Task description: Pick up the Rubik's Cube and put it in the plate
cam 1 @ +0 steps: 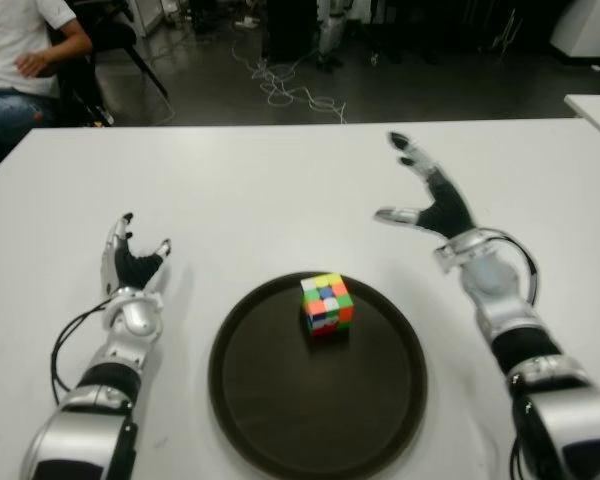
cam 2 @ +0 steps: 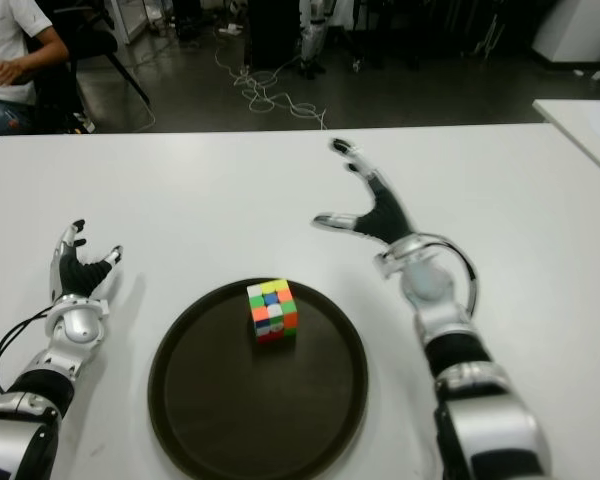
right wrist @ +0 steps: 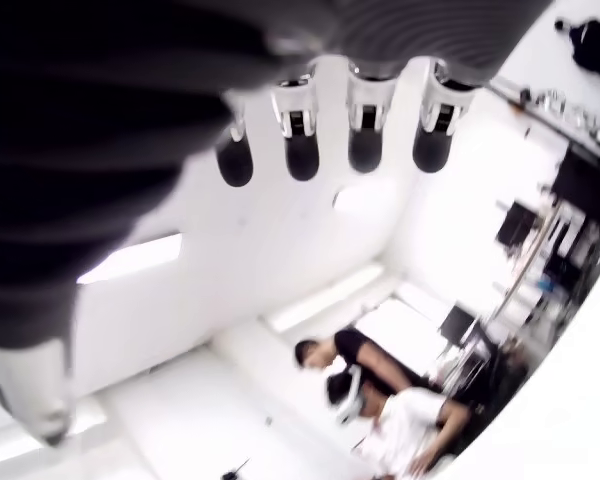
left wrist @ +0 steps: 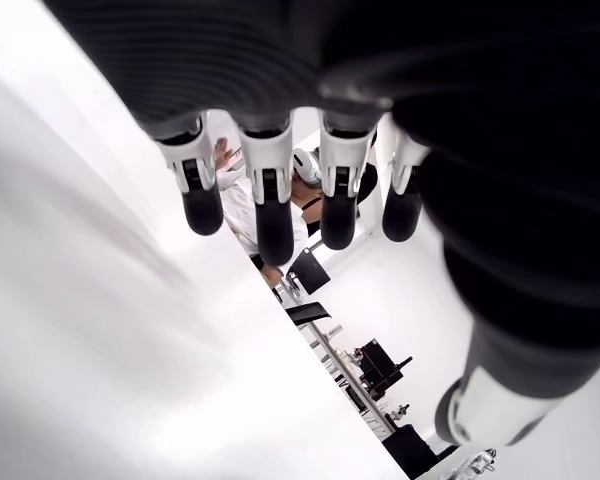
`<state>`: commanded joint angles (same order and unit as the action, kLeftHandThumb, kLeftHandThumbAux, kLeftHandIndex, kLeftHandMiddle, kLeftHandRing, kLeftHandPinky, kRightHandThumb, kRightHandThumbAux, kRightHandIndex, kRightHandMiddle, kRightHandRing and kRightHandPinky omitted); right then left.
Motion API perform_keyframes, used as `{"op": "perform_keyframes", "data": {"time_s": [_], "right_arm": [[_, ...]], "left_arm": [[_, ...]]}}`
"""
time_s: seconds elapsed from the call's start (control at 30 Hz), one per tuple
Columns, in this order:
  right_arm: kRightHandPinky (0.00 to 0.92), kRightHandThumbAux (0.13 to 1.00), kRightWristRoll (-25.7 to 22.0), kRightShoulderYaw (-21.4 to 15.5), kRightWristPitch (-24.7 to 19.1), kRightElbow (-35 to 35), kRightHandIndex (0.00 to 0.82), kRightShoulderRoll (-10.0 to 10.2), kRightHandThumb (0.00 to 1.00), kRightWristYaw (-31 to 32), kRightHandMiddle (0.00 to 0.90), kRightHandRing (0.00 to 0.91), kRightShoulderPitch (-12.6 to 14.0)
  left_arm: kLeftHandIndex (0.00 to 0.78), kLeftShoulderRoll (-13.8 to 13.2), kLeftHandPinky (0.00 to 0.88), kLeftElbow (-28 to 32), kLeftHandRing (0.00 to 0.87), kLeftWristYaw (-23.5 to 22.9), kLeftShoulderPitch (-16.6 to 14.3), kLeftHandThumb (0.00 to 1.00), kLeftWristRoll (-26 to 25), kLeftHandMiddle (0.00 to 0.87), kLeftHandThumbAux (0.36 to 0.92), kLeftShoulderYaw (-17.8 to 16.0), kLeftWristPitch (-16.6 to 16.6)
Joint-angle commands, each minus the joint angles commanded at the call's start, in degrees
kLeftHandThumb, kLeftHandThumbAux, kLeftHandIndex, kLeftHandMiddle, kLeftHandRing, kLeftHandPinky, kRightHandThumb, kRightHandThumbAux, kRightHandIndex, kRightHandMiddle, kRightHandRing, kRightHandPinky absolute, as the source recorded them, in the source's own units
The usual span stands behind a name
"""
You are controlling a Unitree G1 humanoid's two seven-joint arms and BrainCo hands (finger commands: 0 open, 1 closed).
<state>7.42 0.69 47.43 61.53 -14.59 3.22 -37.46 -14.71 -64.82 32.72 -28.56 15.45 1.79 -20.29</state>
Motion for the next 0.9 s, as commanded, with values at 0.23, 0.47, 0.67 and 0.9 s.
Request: {"op": "perform_keyframes", "data": {"time_s": [0.23, 0.47, 0.67, 0.9], "right_arm": [[0.0, 0.689, 1.32, -0.14, 0.56, 5.03, 0.0, -0.99, 0.0, -3.13, 0.0, 0.0, -1.61], [0.0, 0.672, 3.39, -0.07, -3.43, 8.87, 0.0, -2.34, 0.0, -8.97, 0.0, 0.0, -1.65], [0.0, 0.66, 5.3, 0.34, -9.22, 11.73, 0.0, -2.04, 0.0, -14.73, 0.0, 0.0, -2.57], [0.0, 0.627, 6.16, 0.34, -14.85, 12.7, 0.0, -0.91, 0.0, -18.56, 0.0, 0.0, -3.51]], "left_arm": [[0.087, -0.19, 0.119, -0.12, 0.124, 0.09, -0.07, 0.214, 0.15, 0.127, 0.716, 0.07, 0.12], [0.092, -0.38, 0.174, -0.13, 0.156, -0.1, -0.07, 0.218, -0.04, 0.148, 0.728, -0.07, -0.23], [0.088, -0.7, 0.149, -0.17, 0.146, -0.6, 0.09, 0.215, 0.11, 0.141, 0.724, 0.1, -0.26], [0.085, -0.72, 0.107, -0.34, 0.119, -0.22, 0.13, 0.206, 0.17, 0.127, 0.706, 0.05, -0.06]]}}
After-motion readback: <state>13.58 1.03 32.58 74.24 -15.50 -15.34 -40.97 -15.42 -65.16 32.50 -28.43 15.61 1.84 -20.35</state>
